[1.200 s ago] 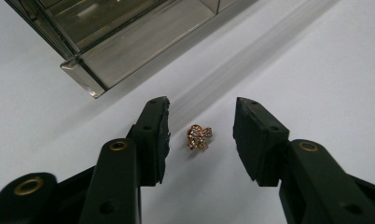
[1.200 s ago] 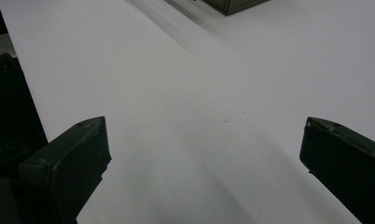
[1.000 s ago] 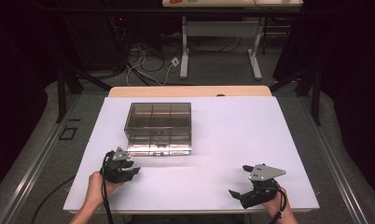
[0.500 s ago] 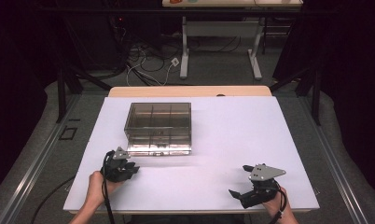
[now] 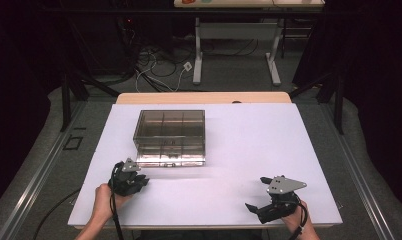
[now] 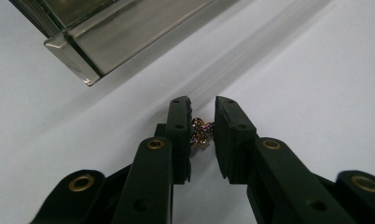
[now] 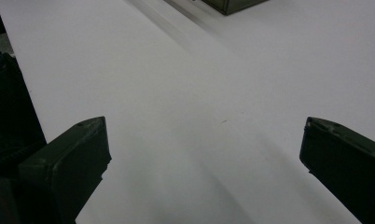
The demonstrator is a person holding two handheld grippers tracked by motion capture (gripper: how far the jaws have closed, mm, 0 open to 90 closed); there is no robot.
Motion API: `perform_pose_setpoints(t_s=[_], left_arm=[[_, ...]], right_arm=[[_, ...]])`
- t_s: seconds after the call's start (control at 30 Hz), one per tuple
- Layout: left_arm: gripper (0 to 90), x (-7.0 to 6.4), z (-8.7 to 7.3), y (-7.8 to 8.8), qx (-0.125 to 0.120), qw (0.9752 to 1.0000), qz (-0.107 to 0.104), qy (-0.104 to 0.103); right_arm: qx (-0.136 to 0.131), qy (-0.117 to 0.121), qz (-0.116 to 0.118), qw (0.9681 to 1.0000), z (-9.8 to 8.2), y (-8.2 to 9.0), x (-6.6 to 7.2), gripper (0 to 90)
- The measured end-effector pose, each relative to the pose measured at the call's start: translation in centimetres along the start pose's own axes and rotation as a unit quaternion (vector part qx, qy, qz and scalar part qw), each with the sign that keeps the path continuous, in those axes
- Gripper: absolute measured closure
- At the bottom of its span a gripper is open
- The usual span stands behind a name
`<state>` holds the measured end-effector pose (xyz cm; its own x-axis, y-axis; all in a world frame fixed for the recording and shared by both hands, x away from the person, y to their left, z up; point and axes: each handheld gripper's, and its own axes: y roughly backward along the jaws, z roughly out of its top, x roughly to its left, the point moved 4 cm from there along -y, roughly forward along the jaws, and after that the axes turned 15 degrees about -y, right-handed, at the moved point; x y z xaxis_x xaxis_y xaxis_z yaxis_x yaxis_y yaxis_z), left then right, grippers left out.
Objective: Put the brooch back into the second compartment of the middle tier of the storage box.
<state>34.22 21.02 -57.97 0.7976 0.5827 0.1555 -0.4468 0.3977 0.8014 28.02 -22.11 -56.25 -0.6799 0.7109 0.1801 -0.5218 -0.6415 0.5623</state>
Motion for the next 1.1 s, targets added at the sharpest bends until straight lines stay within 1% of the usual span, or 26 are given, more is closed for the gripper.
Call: perform_pose_setpoints(t_s=[0.1,0.3,0.4,0.63,0.87,0.9,1.1], left_arm=[[76.4,0.1,0.0,0.1,-0.003,1.0,0.002,0.003],[76.3,0.1,0.1,0.4,-0.006,1.0,0.005,-0.002],[76.3,0.0,0.2,0.6,-0.004,1.0,-0.001,-0.006],[76.3,-0.2,0.4,0.8,-0.012,0.9999,0.005,-0.01],[76.3,-0.3,0.6,1.1,-0.021,0.9997,0.007,-0.014],[76.3,-0.3,0.7,1.2,-0.022,0.9996,0.007,-0.015],[76.3,-0.6,0.9,1.4,-0.03,0.9993,0.01,-0.018]], right_arm=[[0.001,0.001,-0.004,1.0,0.0,0.0,0.0,1.0],[0.0,0.0,-0.004,1.0,0.0,0.0,0.0,1.0],[0.001,0.001,-0.002,1.0,0.0,0.0,0.0,1.0],[-0.001,0.0,-0.003,1.0,0.0,0.0,0.0,1.0],[0.006,0.002,0.0,1.0,0.0,0.0,-0.1,1.0],[0.004,-0.001,-0.001,1.0,0.0,0.0,0.0,1.0],[0.002,0.001,0.0,1.0,0.0,-0.1,0.0,1.0]])
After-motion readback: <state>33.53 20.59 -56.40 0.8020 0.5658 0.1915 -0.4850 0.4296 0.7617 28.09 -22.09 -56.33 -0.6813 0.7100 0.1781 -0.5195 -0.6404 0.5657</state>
